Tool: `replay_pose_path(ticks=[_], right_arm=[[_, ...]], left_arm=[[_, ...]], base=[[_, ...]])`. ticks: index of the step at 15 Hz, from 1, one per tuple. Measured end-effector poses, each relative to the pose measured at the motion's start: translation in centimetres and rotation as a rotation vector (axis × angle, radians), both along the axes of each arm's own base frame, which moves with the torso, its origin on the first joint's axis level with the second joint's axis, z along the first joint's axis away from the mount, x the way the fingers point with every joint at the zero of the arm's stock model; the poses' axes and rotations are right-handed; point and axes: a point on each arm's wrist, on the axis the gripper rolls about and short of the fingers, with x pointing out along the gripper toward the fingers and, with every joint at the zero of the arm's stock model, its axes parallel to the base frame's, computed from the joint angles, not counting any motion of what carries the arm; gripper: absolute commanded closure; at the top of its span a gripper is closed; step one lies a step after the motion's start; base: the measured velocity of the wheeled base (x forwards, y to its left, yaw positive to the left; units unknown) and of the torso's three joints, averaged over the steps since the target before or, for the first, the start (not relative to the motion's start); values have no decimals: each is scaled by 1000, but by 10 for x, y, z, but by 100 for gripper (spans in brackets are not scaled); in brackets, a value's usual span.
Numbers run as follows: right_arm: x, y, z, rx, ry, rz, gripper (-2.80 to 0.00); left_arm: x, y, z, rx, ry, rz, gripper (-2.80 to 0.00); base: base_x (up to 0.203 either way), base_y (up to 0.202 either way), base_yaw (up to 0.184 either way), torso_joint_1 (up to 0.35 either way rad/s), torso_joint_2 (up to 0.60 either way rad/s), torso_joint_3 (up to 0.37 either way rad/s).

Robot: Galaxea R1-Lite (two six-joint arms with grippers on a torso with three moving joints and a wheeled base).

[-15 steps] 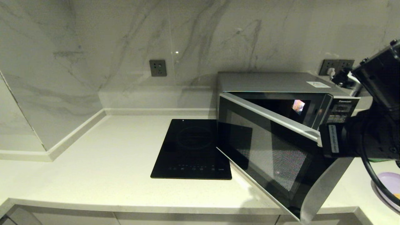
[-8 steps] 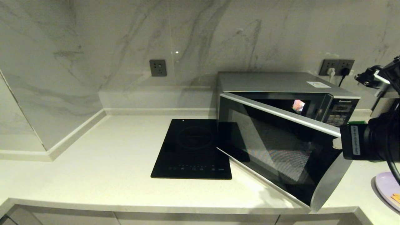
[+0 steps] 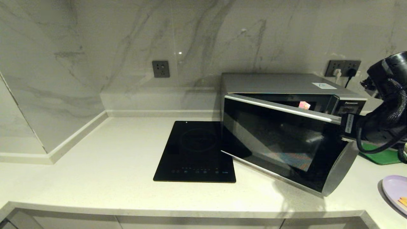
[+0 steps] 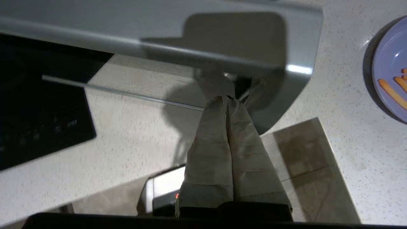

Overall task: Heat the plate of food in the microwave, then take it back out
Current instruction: Close the microwave oven

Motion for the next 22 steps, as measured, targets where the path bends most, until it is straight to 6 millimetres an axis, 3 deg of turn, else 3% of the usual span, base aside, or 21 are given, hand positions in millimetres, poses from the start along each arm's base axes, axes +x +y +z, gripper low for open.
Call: replay_pose_path(ticks=[5,15,19,22], right_arm=[[42,-21,-13,32,-146,-102,0],[116,-25,-41,53,-320,-139,0],[136,-33,-40,64,-348,-171,0],[141,-35,-38,64,-362,-179,0]], left_arm=[[0,0,0,0,0,0,0],[0,0,0,0,0,0,0],[0,0,0,0,0,0,0],[0,0,0,0,0,1,0]], base=[[0,0,0,0,0,0],[0,0,0,0,0,0],[0,0,0,0,0,0],[0,0,0,0,0,0]])
